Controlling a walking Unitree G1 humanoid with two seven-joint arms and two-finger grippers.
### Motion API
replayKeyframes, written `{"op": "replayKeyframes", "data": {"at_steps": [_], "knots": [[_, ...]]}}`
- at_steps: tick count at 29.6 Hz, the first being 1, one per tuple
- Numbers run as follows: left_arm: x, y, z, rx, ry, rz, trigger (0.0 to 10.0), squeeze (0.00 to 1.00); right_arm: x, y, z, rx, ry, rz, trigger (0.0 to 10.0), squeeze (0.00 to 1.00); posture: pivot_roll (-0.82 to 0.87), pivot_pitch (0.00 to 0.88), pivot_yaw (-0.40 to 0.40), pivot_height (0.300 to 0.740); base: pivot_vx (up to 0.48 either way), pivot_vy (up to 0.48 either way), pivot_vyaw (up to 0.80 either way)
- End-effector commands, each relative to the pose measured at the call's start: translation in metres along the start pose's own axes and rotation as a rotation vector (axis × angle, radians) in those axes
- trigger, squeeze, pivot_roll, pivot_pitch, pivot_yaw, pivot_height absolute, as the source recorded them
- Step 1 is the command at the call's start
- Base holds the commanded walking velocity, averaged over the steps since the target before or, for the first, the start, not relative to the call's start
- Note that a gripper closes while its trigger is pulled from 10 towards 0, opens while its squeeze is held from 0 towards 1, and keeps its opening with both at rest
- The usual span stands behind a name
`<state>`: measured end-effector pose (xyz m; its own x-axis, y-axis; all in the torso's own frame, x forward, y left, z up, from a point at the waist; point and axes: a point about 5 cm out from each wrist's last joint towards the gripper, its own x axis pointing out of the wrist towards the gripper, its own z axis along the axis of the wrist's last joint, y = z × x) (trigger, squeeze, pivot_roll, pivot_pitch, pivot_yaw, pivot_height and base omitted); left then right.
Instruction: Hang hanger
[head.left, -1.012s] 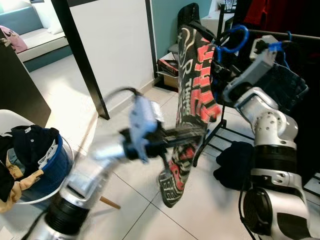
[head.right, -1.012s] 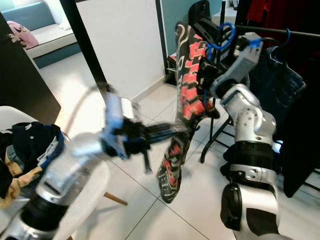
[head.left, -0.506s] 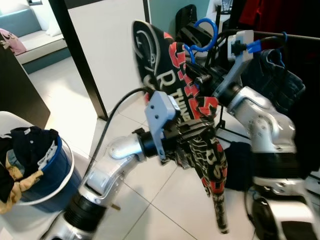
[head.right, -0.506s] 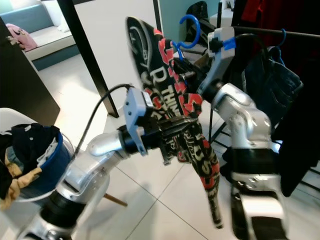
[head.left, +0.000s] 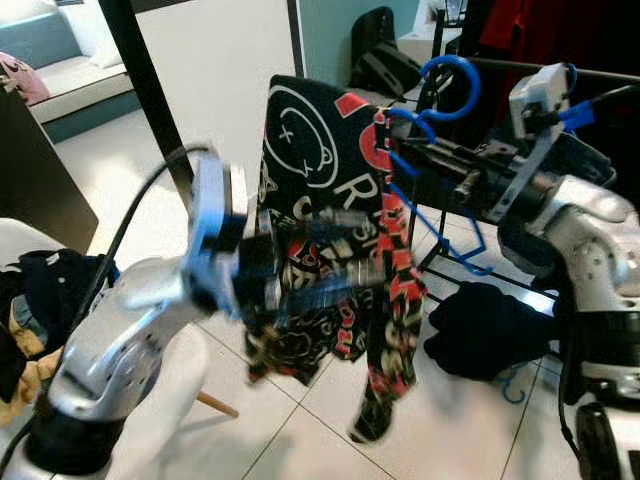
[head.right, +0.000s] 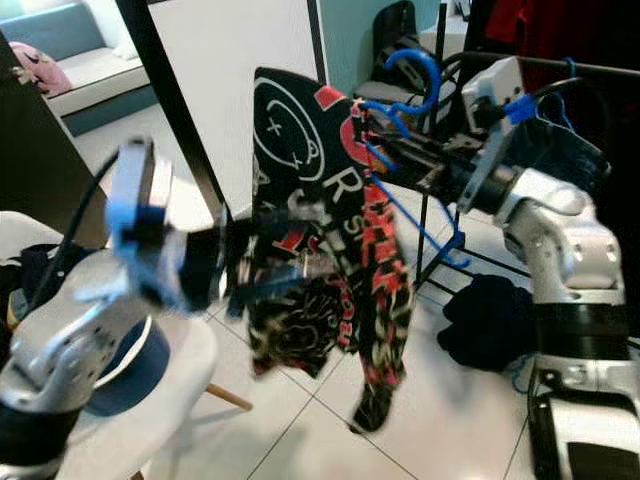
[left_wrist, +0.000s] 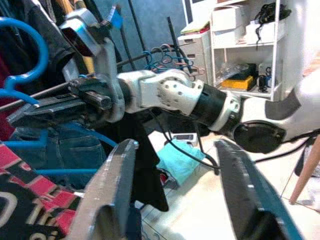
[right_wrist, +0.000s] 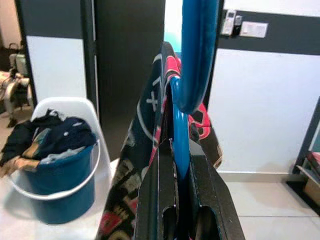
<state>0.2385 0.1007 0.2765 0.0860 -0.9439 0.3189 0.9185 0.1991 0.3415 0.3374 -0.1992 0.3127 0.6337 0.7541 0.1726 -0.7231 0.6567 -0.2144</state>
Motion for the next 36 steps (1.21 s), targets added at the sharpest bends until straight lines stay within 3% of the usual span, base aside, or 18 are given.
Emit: {"op": "replayKeyframes", "data": {"at_steps": [1, 3, 4, 5, 6, 7, 8, 10, 15, 17, 26, 27, 28, 30, 31, 36], "knots": [[-0.006, 0.014, 0.003, 0.083, 0.032, 0.107, 10.0, 1.0, 0.002, 0.003, 0.021, -0.04, -0.096, 0.066, 10.0, 0.0, -0.06, 0.0, 0.054, 0.74, 0.0, 0.0, 0.0], [-0.013, 0.041, 0.005, 0.204, 0.064, 0.326, 10.0, 1.0, -0.002, 0.005, 0.025, -0.042, -0.108, 0.118, 10.0, 0.0, -0.05, 0.0, 0.051, 0.74, 0.0, 0.0, 0.0], [-0.013, 0.041, 0.005, 0.204, 0.064, 0.326, 10.0, 1.0, -0.002, 0.005, 0.025, -0.042, -0.108, 0.118, 10.0, 0.0, -0.05, 0.0, 0.051, 0.74, 0.0, 0.0, 0.0], [-0.018, 0.055, 0.006, 0.262, 0.082, 0.448, 10.0, 1.0, -0.005, 0.005, 0.027, -0.042, -0.113, 0.137, 10.0, 0.0, -0.05, 0.0, 0.052, 0.74, 0.0, 0.0, 0.0], [-0.018, 0.055, 0.006, 0.262, 0.082, 0.448, 10.0, 1.0, -0.005, 0.005, 0.027, -0.042, -0.113, 0.137, 10.0, 0.0, -0.05, 0.0, 0.052, 0.74, 0.0, 0.0, 0.0], [-0.024, 0.067, 0.005, 0.297, 0.101, 0.567, 10.0, 1.0, -0.008, 0.006, 0.029, -0.04, -0.121, 0.153, 10.0, 0.0, -0.05, 0.0, 0.051, 0.74, 0.0, 0.0, 0.0], [-0.031, 0.077, 0.002, 0.355, 0.142, 0.683, 10.0, 0.0, -0.011, 0.007, 0.032, -0.039, -0.127, 0.186, 10.0, 0.0, -0.05, 0.0, 0.053, 0.74, 0.0, 0.0, 0.0], [-0.036, 0.081, -0.002, 0.434, 0.177, 0.782, 10.0, 0.0, -0.017, 0.012, 0.035, -0.04, -0.137, 0.247, 10.0, 0.0, -0.06, 0.0, 0.055, 0.74, 0.0, 0.0, 0.0], [-0.037, 0.077, -0.004, 0.515, 0.222, 0.861, 10.0, 0.0, -0.025, 0.012, 0.035, -0.066, -0.108, 0.279, 10.0, 0.0, -0.06, 0.0, 0.055, 0.74, 0.0, 0.0, 0.0], [-0.039, 0.079, -0.009, 0.523, 0.255, 0.935, 10.0, 0.0, -0.025, 0.007, 0.035, -0.07, -0.115, 0.242, 10.0, 0.0, -0.06, 0.0, 0.055, 0.74, 0.0, 0.0, 0.0], [-0.041, 0.079, -0.027, 0.527, 0.334, 1.011, 10.0, 0.0, -0.019, 0.006, 0.039, -0.072, -0.149, 0.202, 10.0, 0.0, -0.05, 0.0, 0.059, 0.74, 0.0, 0.0, 0.0], [-0.04, 0.078, -0.031, 0.513, 0.346, 1.022, 5.1, 0.0, -0.018, 0.007, 0.041, -0.073, -0.158, 0.2, 10.0, 0.0, -0.05, 0.0, 0.057, 0.74, 0.0, 0.0, 0.0], [-0.038, 0.077, -0.035, 0.48, 0.348, 1.03, 2.7, 0.0, -0.017, 0.007, 0.044, -0.074, -0.168, 0.198, 10.0, 0.0, -0.05, 0.0, 0.058, 0.74, 0.0, 0.0, 0.0], [-0.038, 0.077, -0.035, 0.48, 0.348, 1.03, 2.7, 0.0, -0.017, 0.007, 0.044, -0.074, -0.168, 0.198, 10.0, 0.0, -0.05, 0.0, 0.058, 0.74, 0.0, 0.0, 0.0], [-0.037, 0.075, -0.04, 0.456, 0.355, 1.033, 0.0, 0.0, -0.016, 0.007, 0.047, -0.074, -0.18, 0.201, 10.0, 0.0, -0.05, 0.0, 0.058, 0.74, 0.0, 0.0, 0.0], [-0.034, 0.073, -0.046, 0.414, 0.362, 1.028, 0.0, 0.0, -0.016, 0.011, 0.053, -0.077, -0.201, 0.222, 10.0, 0.0, -0.06, 0.0, 0.061, 0.74, 0.0, 0.0, 0.0]]}}
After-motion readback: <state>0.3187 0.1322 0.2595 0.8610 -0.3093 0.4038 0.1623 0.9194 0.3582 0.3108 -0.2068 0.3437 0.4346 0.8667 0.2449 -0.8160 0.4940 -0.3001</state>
